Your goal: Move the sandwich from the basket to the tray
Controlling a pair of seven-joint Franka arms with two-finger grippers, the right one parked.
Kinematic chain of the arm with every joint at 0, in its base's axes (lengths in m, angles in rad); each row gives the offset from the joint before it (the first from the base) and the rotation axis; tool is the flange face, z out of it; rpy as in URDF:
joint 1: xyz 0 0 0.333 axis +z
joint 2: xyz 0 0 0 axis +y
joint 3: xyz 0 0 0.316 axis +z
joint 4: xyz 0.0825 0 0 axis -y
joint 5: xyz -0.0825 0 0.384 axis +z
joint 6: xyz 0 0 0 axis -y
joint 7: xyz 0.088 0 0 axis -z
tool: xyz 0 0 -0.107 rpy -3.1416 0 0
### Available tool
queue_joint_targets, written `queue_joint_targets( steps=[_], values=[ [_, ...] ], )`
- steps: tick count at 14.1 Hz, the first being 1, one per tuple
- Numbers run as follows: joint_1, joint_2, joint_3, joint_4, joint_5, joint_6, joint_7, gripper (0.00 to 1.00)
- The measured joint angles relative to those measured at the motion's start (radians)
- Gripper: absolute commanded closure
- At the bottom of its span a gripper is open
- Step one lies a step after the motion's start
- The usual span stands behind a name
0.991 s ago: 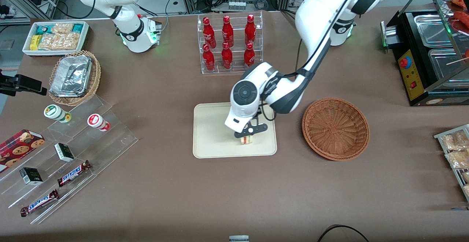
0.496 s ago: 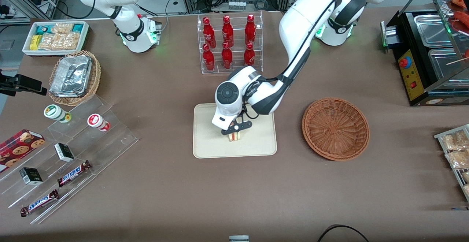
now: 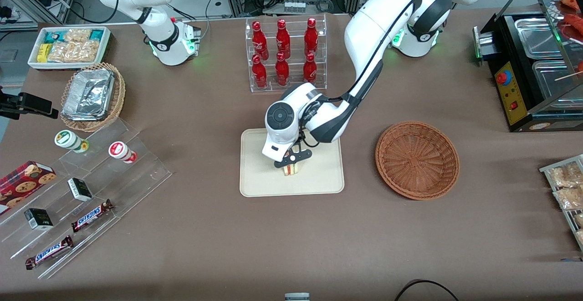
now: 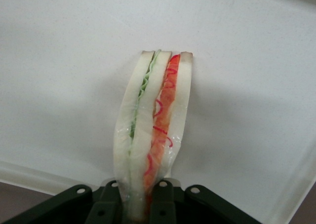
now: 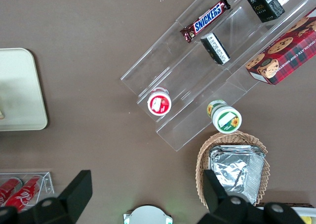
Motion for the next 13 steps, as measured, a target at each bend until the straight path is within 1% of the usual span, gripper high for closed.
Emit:
queue_joint_targets(
  steps=[3, 6, 9, 13],
  values=[
    [-0.003, 0.000, 0.000, 0.005, 0.043, -0.001, -0.002, 0.00],
    [-0.002, -0.018, 0.000, 0.034, 0.046, -0.025, -0.002, 0.00],
    [0.001, -0.082, 0.006, 0.055, 0.047, -0.066, -0.002, 0.00],
    [0.038, -0.171, 0.019, 0.074, 0.062, -0.183, 0.011, 0.00]
  ],
)
